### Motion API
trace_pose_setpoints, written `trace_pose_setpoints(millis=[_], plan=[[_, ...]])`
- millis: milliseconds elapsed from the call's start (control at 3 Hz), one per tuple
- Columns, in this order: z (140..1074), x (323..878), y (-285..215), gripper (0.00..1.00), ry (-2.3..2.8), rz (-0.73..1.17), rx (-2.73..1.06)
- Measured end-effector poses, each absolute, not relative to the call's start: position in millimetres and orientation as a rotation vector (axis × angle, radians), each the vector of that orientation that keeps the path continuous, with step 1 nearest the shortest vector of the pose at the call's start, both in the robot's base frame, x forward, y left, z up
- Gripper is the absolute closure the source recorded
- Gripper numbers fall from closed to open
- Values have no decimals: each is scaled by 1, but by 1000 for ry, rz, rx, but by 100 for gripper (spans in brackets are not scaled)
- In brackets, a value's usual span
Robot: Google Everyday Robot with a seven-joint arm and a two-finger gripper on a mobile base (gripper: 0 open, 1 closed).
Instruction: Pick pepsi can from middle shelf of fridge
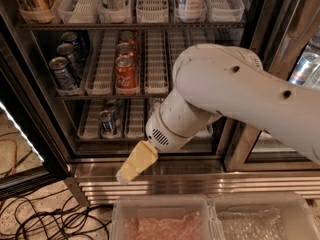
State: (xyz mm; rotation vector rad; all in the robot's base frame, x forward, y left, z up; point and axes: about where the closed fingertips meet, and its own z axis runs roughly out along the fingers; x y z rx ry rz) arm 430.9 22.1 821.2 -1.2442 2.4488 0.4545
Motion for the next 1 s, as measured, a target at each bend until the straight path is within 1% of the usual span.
trace_pose_setpoints(millis=[333,667,1000], plan=[[820,430,25,0,2454,433,-1246],[788,432,58,0,2475,448,-1214],[772,466,93,0,2436,453,-1068]])
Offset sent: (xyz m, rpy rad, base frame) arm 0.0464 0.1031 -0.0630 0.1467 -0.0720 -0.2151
